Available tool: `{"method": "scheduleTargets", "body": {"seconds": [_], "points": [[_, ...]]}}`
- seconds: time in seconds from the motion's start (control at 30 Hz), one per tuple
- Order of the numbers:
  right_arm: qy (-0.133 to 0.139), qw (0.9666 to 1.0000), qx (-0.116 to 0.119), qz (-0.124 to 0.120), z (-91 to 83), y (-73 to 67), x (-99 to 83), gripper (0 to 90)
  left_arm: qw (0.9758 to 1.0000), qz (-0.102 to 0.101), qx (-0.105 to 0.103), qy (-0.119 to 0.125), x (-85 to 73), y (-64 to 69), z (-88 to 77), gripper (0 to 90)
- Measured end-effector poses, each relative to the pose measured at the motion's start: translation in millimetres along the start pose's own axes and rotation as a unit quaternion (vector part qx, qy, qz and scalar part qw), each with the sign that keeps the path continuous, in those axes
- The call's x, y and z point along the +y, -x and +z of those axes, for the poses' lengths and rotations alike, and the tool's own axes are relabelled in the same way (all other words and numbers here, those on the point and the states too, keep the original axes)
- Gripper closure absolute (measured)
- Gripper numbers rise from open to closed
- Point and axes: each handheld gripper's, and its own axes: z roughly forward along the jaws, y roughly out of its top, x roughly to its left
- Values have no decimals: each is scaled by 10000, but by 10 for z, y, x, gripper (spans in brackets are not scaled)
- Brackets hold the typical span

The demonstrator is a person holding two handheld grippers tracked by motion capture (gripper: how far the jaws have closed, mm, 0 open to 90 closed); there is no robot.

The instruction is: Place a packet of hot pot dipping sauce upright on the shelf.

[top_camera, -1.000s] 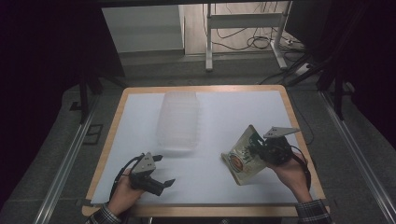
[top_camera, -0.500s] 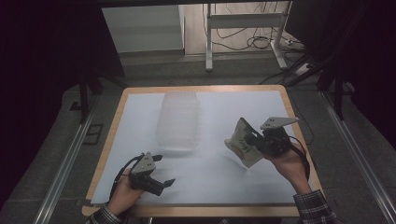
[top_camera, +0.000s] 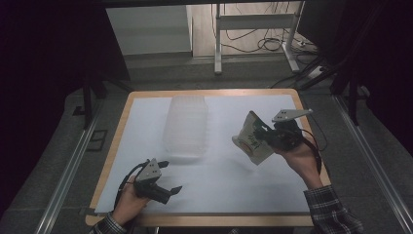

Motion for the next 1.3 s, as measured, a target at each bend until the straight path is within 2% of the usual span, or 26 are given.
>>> {"method": "scheduleTargets", "body": {"seconds": [0.27, 0.67, 0.9, 1.3], "points": [[4, 9999, 3, -168, 131, 75, 187, 891, 10000, -81, 7, 55, 1, -12, -16, 14], [-38, 9994, 179, -310, 417, 174, 460, 891, 9999, -124, 31, 22, 7, -17, -27, 19], [-43, 9988, 279, -402, 593, 197, 637, 891, 9999, -126, 12, -20, 6, -14, -19, 22], [-202, 9973, 388, -592, 937, 206, 856, 891, 9998, -207, 22, 30, 14, -13, -29, 29]]}}
